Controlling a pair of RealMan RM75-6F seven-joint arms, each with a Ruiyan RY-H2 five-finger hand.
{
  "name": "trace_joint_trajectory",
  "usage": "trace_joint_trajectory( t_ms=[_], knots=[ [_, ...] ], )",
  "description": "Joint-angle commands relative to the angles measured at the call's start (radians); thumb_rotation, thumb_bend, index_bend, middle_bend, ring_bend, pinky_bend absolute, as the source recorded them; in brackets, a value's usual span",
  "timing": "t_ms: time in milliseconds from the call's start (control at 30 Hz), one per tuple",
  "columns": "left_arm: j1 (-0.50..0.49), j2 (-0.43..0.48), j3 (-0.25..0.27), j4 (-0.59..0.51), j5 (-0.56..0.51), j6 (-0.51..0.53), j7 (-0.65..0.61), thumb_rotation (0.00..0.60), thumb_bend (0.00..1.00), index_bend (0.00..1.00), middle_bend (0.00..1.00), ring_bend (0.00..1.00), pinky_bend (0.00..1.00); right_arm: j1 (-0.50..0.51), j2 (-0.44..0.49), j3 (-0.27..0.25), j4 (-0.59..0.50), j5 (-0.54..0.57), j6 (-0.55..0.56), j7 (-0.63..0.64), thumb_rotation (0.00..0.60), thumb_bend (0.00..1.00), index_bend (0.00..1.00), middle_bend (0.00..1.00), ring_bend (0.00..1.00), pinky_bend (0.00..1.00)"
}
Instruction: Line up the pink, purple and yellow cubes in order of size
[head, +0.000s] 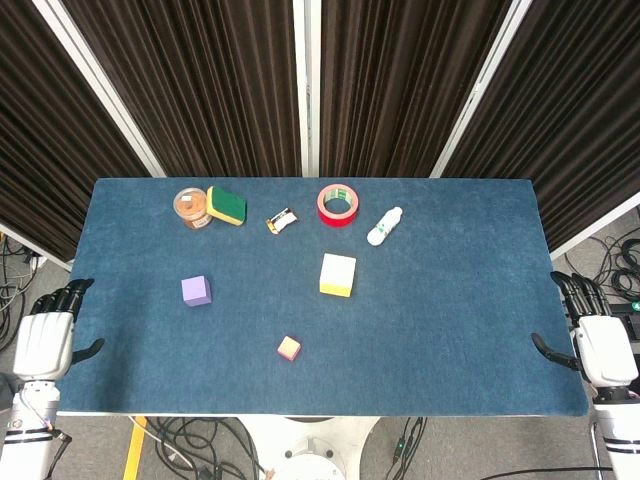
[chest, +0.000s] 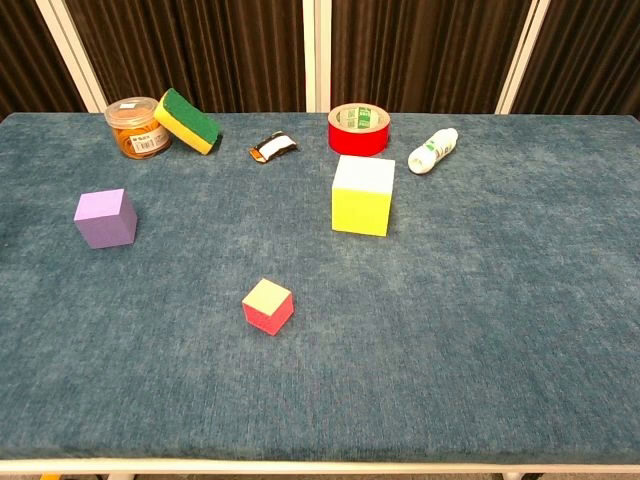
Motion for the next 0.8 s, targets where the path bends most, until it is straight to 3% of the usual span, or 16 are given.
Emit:
trace_joint_trajectory(
  t_ms=[33, 367, 600, 800],
  knots=[
    [0.000, 0.003, 0.000, -0.003, -0.005, -0.007, -0.001, 0.600, 0.15, 0.19, 0.27, 0.25, 0.27, 0.002, 0.000, -0.003, -0.002, -0.005, -0.004, -0.001, 0.600, 0.16, 0.00, 0.09, 0.00, 0.00],
    [0.002, 0.011, -0.001, -0.010, -0.010, -0.022, -0.017, 0.600, 0.15, 0.19, 0.27, 0.25, 0.27, 0.038, 0.019, -0.016, -0.028, -0.028, -0.069, 0.004, 0.600, 0.16, 0.00, 0.09, 0.00, 0.00],
    [0.004, 0.018, -0.003, -0.016, -0.003, -0.022, -0.029, 0.600, 0.15, 0.19, 0.27, 0.25, 0.27, 0.172, 0.013, -0.001, -0.074, -0.049, -0.251, 0.006, 0.600, 0.12, 0.00, 0.14, 0.00, 0.00],
    [0.005, 0.027, 0.005, -0.018, 0.016, -0.026, -0.042, 0.600, 0.15, 0.19, 0.27, 0.25, 0.27, 0.351, -0.081, 0.067, -0.086, 0.015, -0.470, -0.027, 0.600, 0.09, 0.00, 0.13, 0.00, 0.03]
  ],
)
